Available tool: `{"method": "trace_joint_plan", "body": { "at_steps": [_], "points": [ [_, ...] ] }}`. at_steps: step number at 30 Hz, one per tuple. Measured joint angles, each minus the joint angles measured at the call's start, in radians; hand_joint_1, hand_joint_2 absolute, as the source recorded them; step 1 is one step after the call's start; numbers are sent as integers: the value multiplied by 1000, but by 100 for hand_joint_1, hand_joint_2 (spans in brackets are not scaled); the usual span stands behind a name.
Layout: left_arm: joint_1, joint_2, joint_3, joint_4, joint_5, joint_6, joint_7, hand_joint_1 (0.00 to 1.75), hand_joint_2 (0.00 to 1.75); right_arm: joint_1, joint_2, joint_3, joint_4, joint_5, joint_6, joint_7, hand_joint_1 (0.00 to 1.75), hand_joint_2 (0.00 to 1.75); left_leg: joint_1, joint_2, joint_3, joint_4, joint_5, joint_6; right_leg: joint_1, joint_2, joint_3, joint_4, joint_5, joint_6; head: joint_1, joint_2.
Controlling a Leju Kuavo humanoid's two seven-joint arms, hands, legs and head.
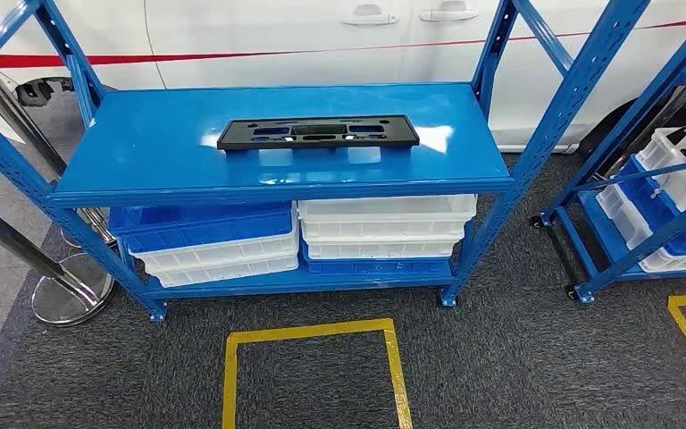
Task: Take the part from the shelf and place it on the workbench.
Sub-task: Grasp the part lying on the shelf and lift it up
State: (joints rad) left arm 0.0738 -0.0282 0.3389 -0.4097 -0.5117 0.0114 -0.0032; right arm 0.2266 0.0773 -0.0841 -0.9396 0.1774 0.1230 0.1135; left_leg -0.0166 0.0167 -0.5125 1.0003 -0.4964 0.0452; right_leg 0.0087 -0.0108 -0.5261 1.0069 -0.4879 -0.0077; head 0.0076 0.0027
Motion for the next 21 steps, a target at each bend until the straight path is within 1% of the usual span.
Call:
{"method": "trace_joint_plan", "body": {
  "at_steps": [2, 7, 21],
  "points": [
    [-2, -2, 17, 0, -19, -1, 0, 0, 0, -15, -1, 2, -25, 13, 5, -2, 0, 0, 0, 0, 0, 0, 0, 0, 0, 0, 0, 0, 0, 0, 0, 0],
    [-14, -10, 94, 0, -108, -10, -4, 0, 0, -91, -9, 21, -144, 77, 26, -17, 0, 0, 0, 0, 0, 0, 1, 0, 0, 0, 0, 0, 1, 0, 0, 0],
    [-44, -37, 299, 0, -335, -32, -5, 0, 0, -313, -54, 123, -469, 236, 74, -48, 0, 0, 0, 0, 3, 1, 2, 0, 0, 0, 0, 1, 2, 0, 0, 0]
  ]
}}
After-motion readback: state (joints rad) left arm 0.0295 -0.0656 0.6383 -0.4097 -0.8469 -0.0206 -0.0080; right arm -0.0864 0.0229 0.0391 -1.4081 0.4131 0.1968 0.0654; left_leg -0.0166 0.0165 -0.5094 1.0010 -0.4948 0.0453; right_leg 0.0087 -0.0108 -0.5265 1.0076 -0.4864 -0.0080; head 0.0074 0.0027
